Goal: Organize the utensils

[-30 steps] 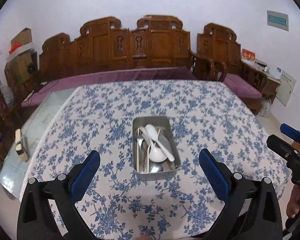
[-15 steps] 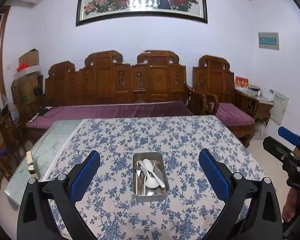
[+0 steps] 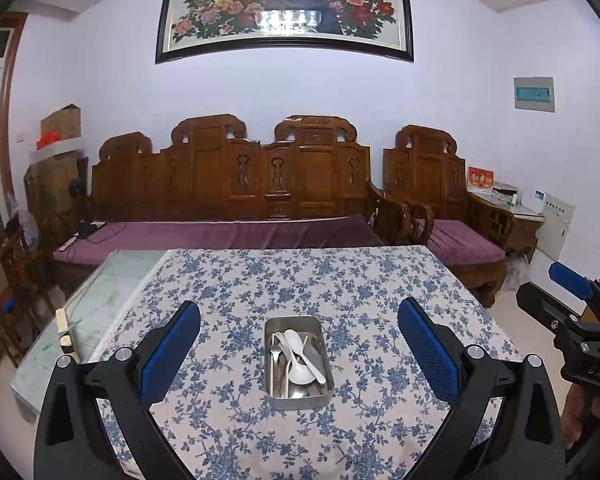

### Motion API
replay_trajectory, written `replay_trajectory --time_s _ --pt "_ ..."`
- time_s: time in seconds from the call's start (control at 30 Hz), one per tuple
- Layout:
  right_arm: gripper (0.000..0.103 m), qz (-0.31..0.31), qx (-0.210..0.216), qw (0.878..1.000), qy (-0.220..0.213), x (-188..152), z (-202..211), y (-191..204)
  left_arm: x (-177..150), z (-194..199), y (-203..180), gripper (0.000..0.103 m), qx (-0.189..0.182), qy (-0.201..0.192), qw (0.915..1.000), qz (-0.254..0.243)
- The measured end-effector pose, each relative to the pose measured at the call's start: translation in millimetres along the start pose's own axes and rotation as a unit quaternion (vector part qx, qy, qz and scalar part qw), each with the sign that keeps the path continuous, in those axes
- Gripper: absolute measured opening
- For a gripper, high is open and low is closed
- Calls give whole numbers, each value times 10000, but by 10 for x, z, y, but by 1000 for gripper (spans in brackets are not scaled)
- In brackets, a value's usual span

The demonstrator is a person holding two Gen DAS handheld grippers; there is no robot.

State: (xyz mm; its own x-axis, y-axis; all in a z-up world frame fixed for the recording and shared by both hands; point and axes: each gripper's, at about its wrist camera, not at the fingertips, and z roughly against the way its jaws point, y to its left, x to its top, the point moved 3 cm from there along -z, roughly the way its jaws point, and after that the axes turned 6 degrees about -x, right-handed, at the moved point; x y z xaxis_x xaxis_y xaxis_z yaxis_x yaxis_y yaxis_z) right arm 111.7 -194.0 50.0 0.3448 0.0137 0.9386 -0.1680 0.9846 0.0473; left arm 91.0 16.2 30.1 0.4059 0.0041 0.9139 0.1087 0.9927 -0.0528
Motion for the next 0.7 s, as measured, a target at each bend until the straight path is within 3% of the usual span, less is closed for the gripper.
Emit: replay_trajectory --time_s 0.7 --pt "101 -40 8 10000 31 -30 -23 2 -41 -33 9 96 31 42 10000 27"
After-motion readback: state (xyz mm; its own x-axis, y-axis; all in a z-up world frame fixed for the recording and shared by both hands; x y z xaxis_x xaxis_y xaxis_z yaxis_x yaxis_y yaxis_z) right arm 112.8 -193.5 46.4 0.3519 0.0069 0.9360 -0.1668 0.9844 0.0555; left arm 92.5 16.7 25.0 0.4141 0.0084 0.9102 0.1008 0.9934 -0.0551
